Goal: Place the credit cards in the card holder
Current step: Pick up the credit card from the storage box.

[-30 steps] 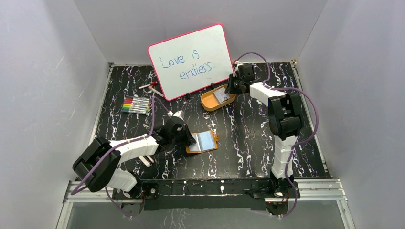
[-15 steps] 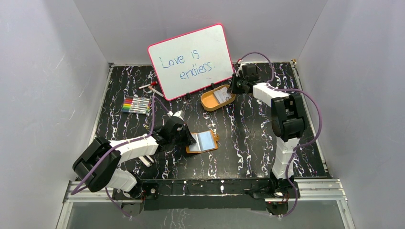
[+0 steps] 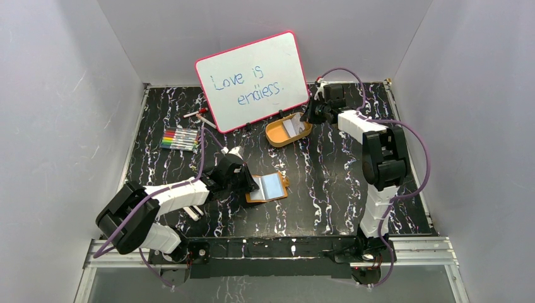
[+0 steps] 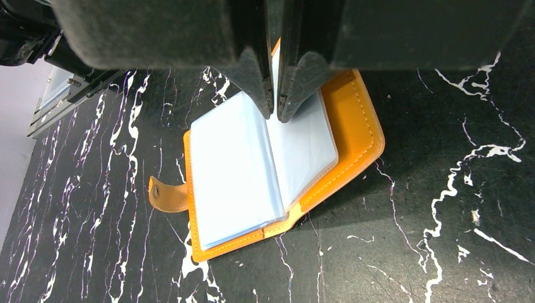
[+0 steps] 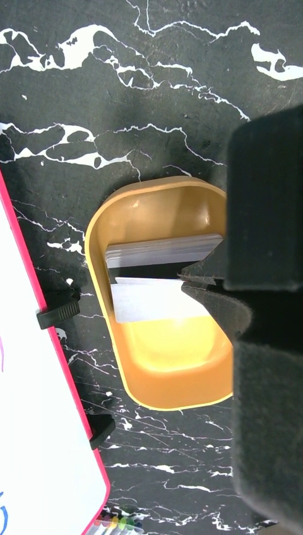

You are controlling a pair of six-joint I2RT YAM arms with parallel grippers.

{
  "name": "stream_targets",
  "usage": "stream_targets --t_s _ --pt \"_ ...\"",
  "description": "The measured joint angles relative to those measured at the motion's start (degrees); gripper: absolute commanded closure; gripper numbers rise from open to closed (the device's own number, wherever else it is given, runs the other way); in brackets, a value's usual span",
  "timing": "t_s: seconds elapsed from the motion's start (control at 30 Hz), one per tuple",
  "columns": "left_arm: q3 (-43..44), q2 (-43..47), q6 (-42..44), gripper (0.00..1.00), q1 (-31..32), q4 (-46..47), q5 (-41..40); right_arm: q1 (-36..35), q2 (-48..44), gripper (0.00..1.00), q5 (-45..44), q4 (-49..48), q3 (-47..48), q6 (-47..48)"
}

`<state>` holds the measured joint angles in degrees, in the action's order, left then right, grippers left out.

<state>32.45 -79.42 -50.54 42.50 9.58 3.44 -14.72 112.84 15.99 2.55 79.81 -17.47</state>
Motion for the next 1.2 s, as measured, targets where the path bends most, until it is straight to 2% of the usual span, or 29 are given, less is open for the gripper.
stream_targets --t_s 0.4,0.63,0.83,0.93,1.1,1.2 --pt "1.07 1.31 0.04 0.94 0.02 -1.11 -0.02 0.04 -2.73 1.00 0.09 1.36 -0.11 -0.68" --pt "1.92 1.90 0.44 0.94 0.02 -1.16 -0.04 0.04 -8.24 1.00 -0.87 2.51 -0.76 -0.94" --pt "2.49 3.04 0.48 0.89 0.02 -2.10 -0.11 0.09 -15.50 1.00 0.39 3.45 -4.37 -3.76" --pt "3.34 4.04 0.55 0.80 0.00 -2.60 -0.46 0.09 -20.50 1.00 2.40 3.32 -7.10 -5.86" --pt "4.98 6.88 0.72 0.53 0.02 -3.02 -0.98 0.09 -30.23 1.00 6.80 2.93 -13.09 -9.16" --pt "6.21 9.20 0.76 0.43 0.00 -3.69 -1.40 0.09 -35.65 1.00 9.64 2.75 -16.81 -10.97"
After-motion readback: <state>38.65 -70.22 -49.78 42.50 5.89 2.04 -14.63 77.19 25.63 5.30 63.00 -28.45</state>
